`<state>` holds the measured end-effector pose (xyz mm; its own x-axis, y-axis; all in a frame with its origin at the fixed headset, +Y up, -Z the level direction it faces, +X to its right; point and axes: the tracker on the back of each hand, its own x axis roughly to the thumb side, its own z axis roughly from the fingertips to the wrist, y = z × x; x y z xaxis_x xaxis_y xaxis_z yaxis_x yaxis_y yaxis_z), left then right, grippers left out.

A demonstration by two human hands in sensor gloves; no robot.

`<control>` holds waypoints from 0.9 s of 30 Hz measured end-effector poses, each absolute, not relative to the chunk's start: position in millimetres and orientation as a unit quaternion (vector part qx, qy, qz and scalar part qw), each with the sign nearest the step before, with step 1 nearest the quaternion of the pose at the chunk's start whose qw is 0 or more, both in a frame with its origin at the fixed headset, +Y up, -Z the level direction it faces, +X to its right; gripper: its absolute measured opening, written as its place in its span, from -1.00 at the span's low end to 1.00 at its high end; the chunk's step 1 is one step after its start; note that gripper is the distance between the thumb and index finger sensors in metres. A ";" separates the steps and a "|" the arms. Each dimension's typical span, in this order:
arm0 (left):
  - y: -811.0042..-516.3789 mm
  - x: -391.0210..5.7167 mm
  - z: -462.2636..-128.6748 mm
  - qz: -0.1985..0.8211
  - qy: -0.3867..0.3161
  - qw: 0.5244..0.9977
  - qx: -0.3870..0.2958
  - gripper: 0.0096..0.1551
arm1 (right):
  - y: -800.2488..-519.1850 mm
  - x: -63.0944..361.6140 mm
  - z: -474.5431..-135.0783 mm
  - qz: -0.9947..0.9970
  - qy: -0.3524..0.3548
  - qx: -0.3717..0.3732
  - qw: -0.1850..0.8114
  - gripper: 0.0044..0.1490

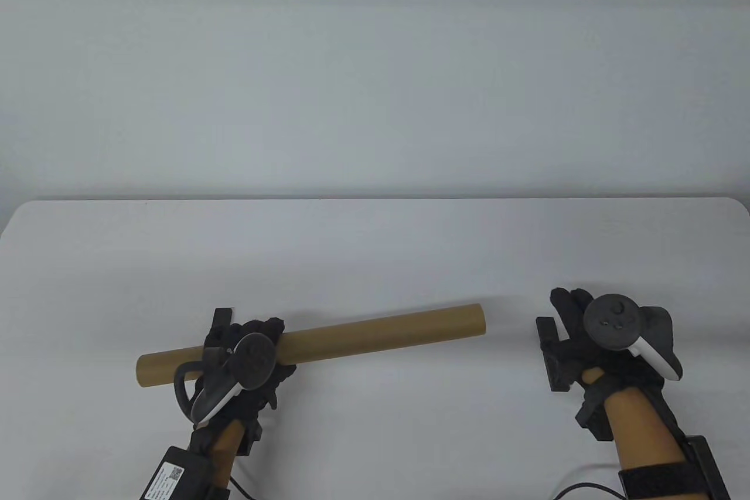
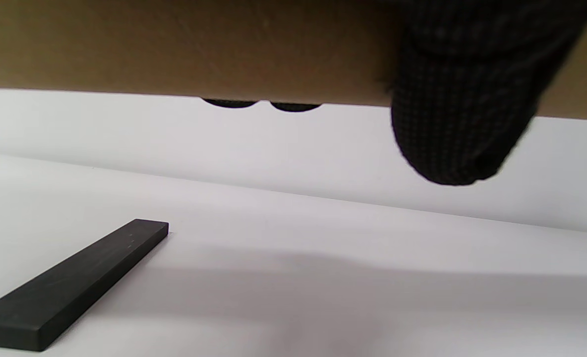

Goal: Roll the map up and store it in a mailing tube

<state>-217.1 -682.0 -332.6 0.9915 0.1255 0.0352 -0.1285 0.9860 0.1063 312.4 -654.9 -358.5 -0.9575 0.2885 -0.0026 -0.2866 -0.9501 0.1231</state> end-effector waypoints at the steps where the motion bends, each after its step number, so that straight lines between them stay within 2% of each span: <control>1: -682.1 -217.1 -332.7 0.063 -0.014 0.996 0.053 -0.11 | -661.5 319.1 -359.8 0.989 0.080 -0.011 0.127 0.12; 7: -682.6 -217.6 -333.2 0.063 -0.016 0.996 0.053 -0.11 | -715.2 362.7 -363.6 0.978 0.159 -0.099 0.096 0.14; 15: -683.0 -218.4 -333.2 0.063 -0.015 0.997 0.045 -0.11 | -755.7 372.9 -373.5 0.965 0.203 -0.130 0.105 0.12; 19: -683.7 -218.1 -333.4 0.058 -0.015 0.997 0.041 -0.11 | -757.2 368.5 -378.9 0.971 0.179 -0.134 0.090 0.01; 22: -683.4 -217.9 -333.3 0.053 -0.015 0.998 0.038 -0.11 | -755.4 365.5 -378.2 0.980 0.138 -0.135 0.051 -0.20; 26: -683.2 -217.6 -333.4 0.056 -0.016 0.998 0.038 -0.11 | -750.5 368.2 -376.2 0.979 0.138 -0.133 0.072 -0.21; 27: -683.2 -217.6 -333.5 0.057 -0.016 0.997 0.039 -0.11 | -741.6 367.1 -374.4 0.981 0.106 -0.125 0.107 -0.20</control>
<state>-217.6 -683.2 -333.5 0.9930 0.1124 0.0373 -0.1150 0.9905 0.0752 367.1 -741.6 -374.4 -0.9459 0.1826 -0.2682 -0.2356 -0.9548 0.1809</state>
